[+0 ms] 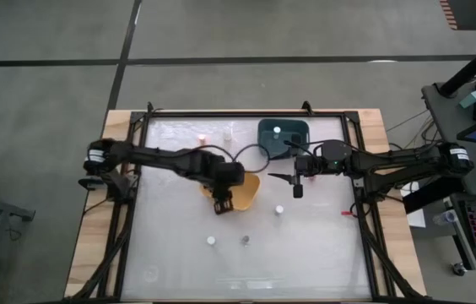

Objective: Pick and place medicine bottles into bin by pill shape (circle, oval)
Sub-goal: Put the white pill bottle into the blue bin

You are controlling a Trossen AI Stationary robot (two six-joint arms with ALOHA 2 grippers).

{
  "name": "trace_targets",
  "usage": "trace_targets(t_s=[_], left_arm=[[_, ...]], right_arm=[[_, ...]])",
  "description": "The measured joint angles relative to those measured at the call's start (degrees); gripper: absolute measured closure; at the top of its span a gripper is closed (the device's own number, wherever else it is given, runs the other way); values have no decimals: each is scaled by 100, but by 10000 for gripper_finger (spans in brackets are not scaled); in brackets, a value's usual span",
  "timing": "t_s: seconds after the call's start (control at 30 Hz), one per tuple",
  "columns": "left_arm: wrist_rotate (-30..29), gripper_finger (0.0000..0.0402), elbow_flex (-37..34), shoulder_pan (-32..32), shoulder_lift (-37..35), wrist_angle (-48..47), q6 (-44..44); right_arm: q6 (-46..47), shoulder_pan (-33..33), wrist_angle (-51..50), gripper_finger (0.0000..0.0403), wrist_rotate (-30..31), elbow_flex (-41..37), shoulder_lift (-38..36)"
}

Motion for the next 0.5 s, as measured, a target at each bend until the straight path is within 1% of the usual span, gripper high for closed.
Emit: trace_targets(t_s=[0.1, 0.2, 0.3, 0.4, 0.5], left_arm=[[-308, 266, -204, -207, -60, 1213, 795], [-308, 266, -461, -290, -80, 2308, 1552], [-305, 267, -599, -311, -87, 2604, 1810], [-305, 267, -748, -309, -144, 2536, 1814], [-305, 267, -1000, -319, -404, 2547, 1814]], right_arm=[[-34, -31, 15, 204, 0, 0, 0], [0, -57, 13, 204, 44, 0, 0], [148, -68, 9, 204, 52, 0, 0], [231, -68, -56, 204, 53, 0, 0], [249, -68, -161, 204, 60, 0, 0]])
